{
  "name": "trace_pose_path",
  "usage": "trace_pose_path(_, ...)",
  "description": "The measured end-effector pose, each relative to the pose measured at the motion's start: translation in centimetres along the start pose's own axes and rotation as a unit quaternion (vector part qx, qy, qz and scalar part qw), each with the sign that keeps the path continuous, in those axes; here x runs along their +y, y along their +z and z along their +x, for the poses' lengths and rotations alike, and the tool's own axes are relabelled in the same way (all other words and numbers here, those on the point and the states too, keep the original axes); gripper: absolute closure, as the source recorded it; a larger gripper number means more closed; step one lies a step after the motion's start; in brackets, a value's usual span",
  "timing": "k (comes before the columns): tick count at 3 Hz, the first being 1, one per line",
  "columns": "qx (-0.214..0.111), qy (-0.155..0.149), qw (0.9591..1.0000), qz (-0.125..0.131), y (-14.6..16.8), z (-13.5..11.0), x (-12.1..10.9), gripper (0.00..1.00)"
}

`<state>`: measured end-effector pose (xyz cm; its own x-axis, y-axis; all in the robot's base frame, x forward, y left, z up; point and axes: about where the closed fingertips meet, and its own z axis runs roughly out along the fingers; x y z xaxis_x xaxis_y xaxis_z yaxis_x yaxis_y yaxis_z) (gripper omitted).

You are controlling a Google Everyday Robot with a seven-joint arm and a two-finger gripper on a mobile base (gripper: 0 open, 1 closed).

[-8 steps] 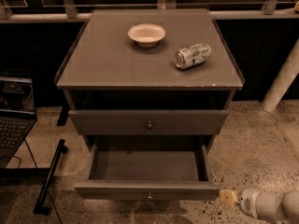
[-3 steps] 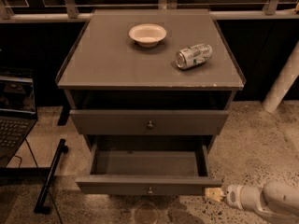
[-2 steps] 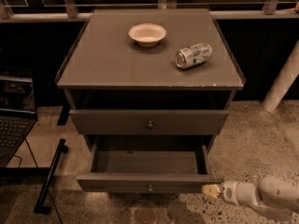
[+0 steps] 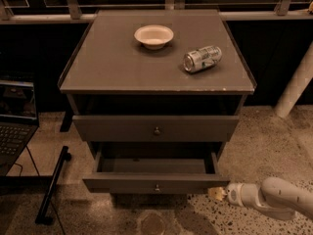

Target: Close middle drawer

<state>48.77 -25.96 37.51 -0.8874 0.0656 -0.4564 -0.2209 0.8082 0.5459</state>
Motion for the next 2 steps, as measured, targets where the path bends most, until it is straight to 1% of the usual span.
trace_pose_path(1, 0.013, -0.010, 0.9999, 0.000, 2.0, -0.8, -0.4, 1.00)
trace_pose_path(2, 0.028, -0.026, 0.9993, 0.002, 3.4, -1.6, -0.3, 1.00)
